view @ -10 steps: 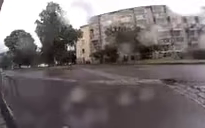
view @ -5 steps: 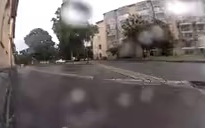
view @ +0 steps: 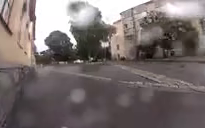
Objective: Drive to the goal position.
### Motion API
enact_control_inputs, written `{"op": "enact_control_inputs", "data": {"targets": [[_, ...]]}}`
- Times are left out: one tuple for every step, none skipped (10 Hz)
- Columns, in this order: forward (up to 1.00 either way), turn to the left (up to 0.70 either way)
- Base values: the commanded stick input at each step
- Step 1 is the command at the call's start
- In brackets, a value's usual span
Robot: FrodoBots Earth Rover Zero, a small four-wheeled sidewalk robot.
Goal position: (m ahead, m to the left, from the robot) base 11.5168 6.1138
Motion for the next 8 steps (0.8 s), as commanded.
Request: {"op": "enact_control_inputs", "data": {"targets": [[0.85,0.34],[0.85,0.34],[0.85,0.34],[0.85,0.34],[0.85,0.07],[0.85,0.00],[0.85,0.00],[0.85,0.00]]}}
